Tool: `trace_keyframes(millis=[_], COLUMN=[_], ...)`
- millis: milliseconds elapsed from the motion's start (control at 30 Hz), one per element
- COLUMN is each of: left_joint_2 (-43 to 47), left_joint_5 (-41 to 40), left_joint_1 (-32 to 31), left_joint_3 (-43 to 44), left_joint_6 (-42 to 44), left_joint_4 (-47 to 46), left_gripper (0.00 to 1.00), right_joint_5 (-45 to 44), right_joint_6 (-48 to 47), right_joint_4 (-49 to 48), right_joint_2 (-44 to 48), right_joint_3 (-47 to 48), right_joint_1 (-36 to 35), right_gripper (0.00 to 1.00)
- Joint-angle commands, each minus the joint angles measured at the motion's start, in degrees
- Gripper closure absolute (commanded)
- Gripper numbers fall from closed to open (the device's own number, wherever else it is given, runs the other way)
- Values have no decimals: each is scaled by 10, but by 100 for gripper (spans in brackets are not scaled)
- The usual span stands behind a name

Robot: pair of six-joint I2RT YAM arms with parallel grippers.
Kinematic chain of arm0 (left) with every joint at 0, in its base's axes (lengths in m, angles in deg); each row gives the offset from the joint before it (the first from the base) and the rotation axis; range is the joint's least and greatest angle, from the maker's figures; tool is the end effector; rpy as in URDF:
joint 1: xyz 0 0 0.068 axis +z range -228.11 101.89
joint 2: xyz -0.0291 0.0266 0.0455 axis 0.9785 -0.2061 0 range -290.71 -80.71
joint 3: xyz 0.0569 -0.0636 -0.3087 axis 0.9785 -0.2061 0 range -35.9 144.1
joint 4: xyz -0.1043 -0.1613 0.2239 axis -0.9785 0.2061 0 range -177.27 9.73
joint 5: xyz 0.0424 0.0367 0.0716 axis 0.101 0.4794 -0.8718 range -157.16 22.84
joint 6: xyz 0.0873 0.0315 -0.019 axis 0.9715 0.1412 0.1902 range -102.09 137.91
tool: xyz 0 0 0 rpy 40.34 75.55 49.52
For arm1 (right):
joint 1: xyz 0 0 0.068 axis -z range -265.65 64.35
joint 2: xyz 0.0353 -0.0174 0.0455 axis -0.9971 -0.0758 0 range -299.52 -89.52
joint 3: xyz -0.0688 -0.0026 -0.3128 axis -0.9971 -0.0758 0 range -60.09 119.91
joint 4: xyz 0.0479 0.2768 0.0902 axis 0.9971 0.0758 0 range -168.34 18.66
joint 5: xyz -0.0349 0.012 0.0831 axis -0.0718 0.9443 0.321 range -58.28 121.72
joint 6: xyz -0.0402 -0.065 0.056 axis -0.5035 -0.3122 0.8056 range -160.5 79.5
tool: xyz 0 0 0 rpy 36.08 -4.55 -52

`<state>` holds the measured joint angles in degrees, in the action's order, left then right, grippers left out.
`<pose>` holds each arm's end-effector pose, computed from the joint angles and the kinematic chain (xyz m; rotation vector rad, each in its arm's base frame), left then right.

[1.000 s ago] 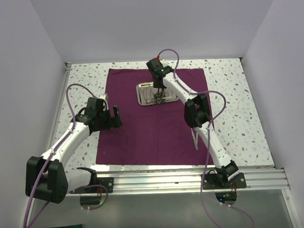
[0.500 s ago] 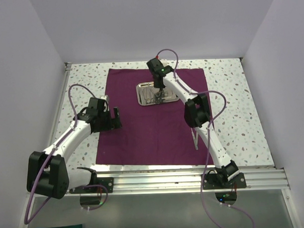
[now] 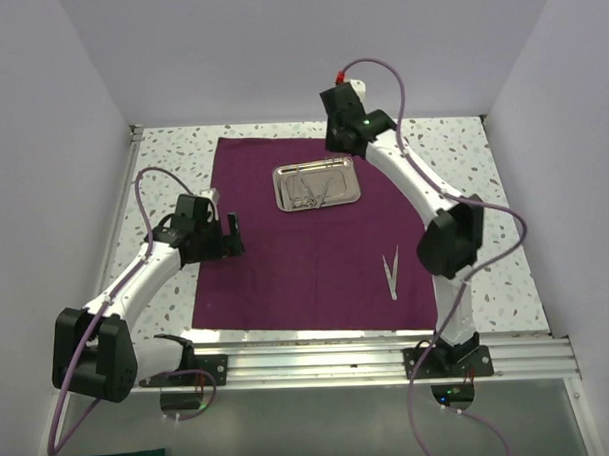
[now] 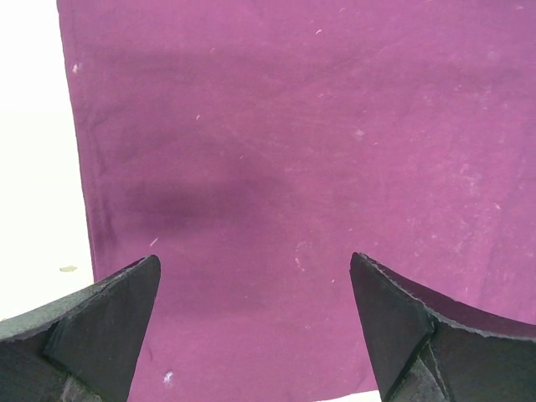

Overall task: Open and lay out the surgical kit
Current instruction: Pick up the medical item from the container, then place the medical item in the surgical kit.

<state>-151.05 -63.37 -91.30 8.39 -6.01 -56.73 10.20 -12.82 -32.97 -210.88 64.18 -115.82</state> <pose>0.2723 -0.0696 0.2057 -0.2165 2.5811 -0.3285 0.5115 0.2609 0.3510 0.1390 2.2474 0.1049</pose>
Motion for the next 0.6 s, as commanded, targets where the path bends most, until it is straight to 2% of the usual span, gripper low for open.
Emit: trace_keyframes(millis=[0, 33, 100, 133, 233, 367, 567], left_joint_2=[-6, -14, -37, -47, -83, -125, -107], left_joint_5=[17, 6, -2, -3, -1, -4, 11], left_joint_1=[-3, -3, -3, -3, -3, -3, -4], left_joint_3=[42, 54, 100, 117, 180, 248, 244], left_joint_6=[31, 39, 47, 52, 56, 56, 33], left_joint_4=[-20, -16, -13, -10, -7, 14, 27], left_gripper=[0, 0, 0, 0, 0, 0, 0], right_joint_5=[11, 13, 20, 21, 39, 65, 65], right_joint_6=[54, 67, 109, 124, 188, 258, 307], right_joint_4=[-18, -20, -32, -34, -58, -77, -110], right_joint_2=[119, 168, 219, 260, 304, 332, 329], right_joint_3=[-137, -215, -291, -360, -471, -540, -595], right_joint_1=[-32, -41, -74, -87, -132, -175, -185], right_gripper=[100, 100, 100, 100, 100, 100, 100])
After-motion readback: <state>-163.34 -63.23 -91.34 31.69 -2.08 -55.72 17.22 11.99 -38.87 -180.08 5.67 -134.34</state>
